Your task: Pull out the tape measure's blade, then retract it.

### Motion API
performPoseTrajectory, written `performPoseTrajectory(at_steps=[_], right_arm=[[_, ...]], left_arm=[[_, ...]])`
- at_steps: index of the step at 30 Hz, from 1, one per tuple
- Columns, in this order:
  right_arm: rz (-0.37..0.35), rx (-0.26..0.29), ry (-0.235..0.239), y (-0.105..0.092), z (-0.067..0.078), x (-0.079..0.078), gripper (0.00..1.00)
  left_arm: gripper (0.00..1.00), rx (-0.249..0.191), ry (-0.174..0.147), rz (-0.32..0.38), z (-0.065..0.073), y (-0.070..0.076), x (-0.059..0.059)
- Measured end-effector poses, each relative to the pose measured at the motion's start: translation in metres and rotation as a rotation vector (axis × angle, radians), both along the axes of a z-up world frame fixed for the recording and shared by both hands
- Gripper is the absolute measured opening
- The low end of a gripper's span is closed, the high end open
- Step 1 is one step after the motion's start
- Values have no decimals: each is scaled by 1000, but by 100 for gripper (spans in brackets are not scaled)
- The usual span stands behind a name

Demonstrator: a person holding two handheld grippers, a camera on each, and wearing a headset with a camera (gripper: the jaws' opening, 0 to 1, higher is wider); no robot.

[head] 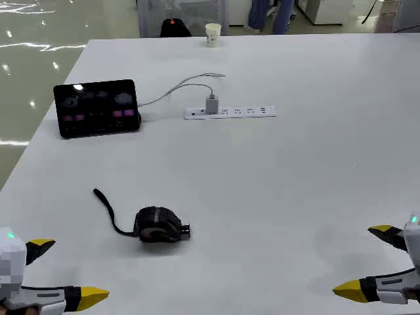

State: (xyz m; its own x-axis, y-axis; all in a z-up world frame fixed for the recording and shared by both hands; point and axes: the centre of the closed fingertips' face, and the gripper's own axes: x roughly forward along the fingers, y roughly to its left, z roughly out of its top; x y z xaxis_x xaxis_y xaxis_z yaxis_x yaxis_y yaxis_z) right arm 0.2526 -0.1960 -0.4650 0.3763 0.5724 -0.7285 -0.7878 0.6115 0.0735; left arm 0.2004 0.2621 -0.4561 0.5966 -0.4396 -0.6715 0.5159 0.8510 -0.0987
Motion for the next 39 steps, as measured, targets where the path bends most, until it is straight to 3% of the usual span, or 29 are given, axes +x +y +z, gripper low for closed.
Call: performPoseTrajectory(at_steps=[18, 21, 32, 39], right_arm=[[-12, 7, 0, 2, 0, 3, 99], [3, 13, -27, 4, 2, 7, 99], [25, 50, -71, 20, 14, 23, 99], [105, 66, -92, 39, 15, 23, 99]], left_arm=[[99, -5, -9, -13, 2, -1, 1], [99, -12, -2, -18, 1, -2, 2], [99, 15, -28, -110, 10, -10, 16], [99, 20, -27, -166, 14, -20, 25]])
